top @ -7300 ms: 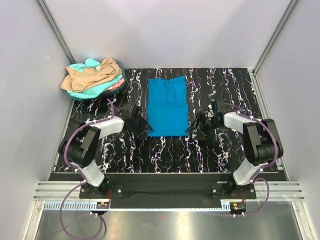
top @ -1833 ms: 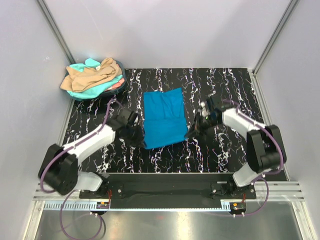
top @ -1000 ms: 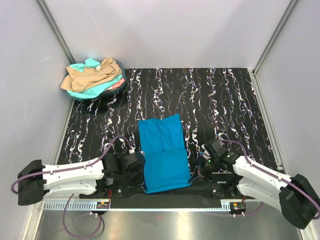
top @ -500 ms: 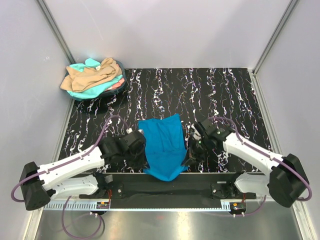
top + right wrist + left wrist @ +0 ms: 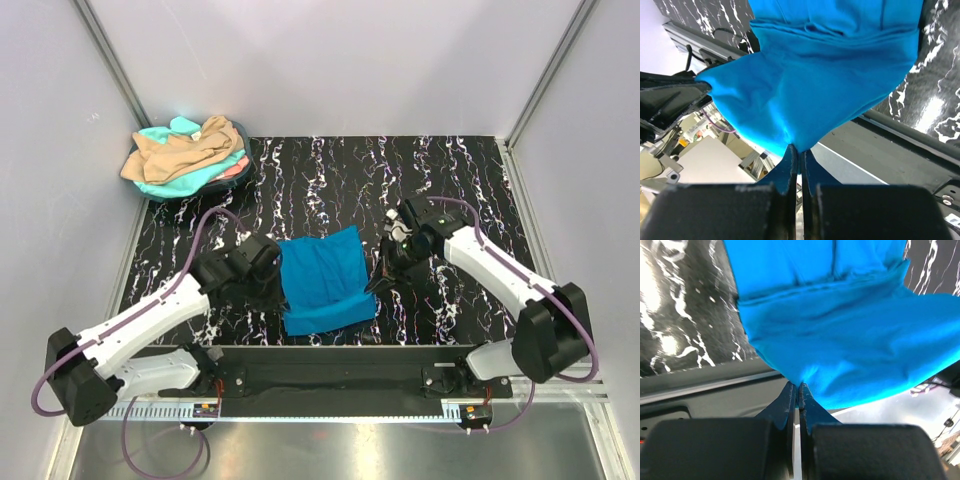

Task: Fold and stack the t-shirts
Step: Fold the tshirt

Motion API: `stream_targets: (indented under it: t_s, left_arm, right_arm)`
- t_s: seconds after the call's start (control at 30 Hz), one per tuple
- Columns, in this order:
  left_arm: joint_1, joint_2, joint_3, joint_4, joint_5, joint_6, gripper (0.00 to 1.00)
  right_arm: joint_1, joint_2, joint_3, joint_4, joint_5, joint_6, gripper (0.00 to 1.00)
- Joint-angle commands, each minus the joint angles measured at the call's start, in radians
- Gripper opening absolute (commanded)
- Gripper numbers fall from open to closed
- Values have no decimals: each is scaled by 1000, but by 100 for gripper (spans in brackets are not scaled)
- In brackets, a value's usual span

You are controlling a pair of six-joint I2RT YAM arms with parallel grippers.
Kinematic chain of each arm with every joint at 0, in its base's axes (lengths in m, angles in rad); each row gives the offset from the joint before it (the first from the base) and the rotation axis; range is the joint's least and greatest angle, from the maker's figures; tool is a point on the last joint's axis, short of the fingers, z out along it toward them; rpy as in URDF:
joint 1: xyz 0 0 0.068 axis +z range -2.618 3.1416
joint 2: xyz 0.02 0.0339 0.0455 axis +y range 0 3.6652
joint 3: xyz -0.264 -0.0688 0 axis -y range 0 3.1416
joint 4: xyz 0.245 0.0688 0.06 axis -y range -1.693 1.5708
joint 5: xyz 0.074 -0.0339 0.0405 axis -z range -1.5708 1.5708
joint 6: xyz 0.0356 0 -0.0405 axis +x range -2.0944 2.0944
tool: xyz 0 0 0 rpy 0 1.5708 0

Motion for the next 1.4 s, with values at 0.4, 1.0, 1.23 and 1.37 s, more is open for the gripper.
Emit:
stream_targets:
  t_s: [0.4, 1.0, 1.23, 1.37]
  left_arm:
    - [209, 44, 153, 8, 33, 163, 0]
    - [352, 156, 206, 103, 97, 249, 0]
    - [425, 263, 251, 176, 137, 291, 0]
    - [467, 392, 285, 230, 151, 341, 0]
  right_arm:
    - [-53, 144, 181, 18, -173, -52, 0]
    - [-139, 339, 393, 14, -224, -90, 0]
    - [-161, 460, 460, 84, -247, -52, 0]
    - [-178, 581, 529, 135, -245, -67, 0]
